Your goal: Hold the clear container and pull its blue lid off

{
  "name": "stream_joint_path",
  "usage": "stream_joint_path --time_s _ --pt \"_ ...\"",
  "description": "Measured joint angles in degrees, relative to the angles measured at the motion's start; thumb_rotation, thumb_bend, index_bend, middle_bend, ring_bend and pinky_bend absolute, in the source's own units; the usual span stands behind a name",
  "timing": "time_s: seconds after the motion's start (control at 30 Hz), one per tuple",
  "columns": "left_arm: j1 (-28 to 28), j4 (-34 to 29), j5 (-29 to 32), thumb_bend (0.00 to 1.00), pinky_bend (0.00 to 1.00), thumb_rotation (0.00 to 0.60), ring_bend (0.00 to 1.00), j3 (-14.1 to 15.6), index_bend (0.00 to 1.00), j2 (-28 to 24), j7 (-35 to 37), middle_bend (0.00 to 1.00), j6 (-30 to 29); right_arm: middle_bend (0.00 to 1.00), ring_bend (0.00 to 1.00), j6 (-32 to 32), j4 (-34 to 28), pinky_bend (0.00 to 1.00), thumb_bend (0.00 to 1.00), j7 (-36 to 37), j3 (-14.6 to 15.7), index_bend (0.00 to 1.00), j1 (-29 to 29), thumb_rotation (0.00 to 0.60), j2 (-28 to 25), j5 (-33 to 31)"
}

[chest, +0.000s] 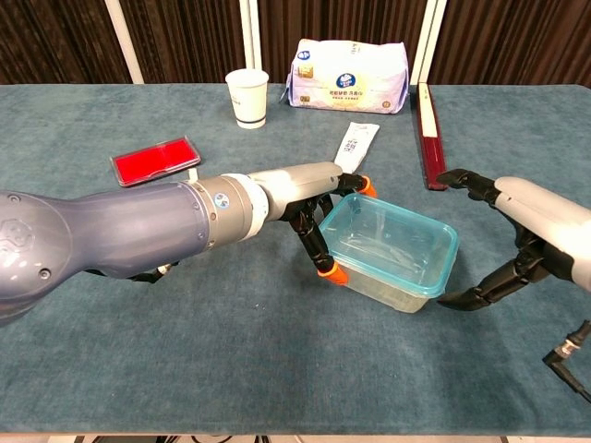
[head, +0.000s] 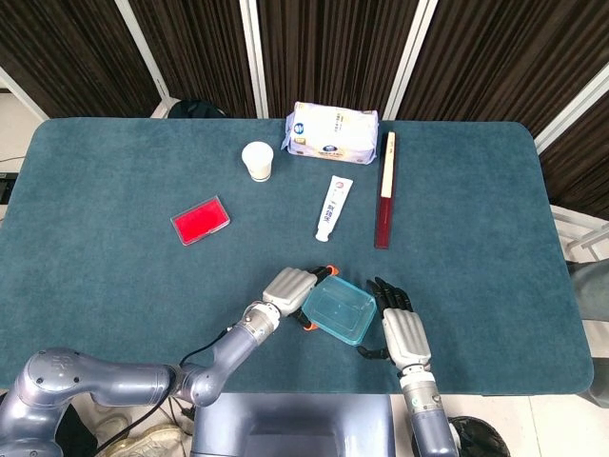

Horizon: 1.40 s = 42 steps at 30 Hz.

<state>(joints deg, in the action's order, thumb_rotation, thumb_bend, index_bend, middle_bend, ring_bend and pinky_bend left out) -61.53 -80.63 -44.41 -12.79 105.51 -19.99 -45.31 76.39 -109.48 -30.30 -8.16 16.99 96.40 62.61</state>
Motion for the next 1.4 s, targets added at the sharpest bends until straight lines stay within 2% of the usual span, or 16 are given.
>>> stream_joint_path --time_s 0.47,1.4 --pt "0.16 -0.68 -0.01 0.15 0.43 0.600 0.31 -0.52 0.36 -0.31 0.14 0.38 -0.81 0.00 0.00 0.41 -0.86 0.00 0.20 0.46 0.45 0.00 0.29 0.600 -0.19 -1.74" --pt "-0.09 -1.06 -0.09 0.15 0.44 0.600 0.32 -0.25 0.37 -0.34 -0.18 0.38 -0.58 0.00 0.00 0.92 -0.08 0.00 0.20 2.28 0.38 0.00 1.00 0.600 0.49 -1.23"
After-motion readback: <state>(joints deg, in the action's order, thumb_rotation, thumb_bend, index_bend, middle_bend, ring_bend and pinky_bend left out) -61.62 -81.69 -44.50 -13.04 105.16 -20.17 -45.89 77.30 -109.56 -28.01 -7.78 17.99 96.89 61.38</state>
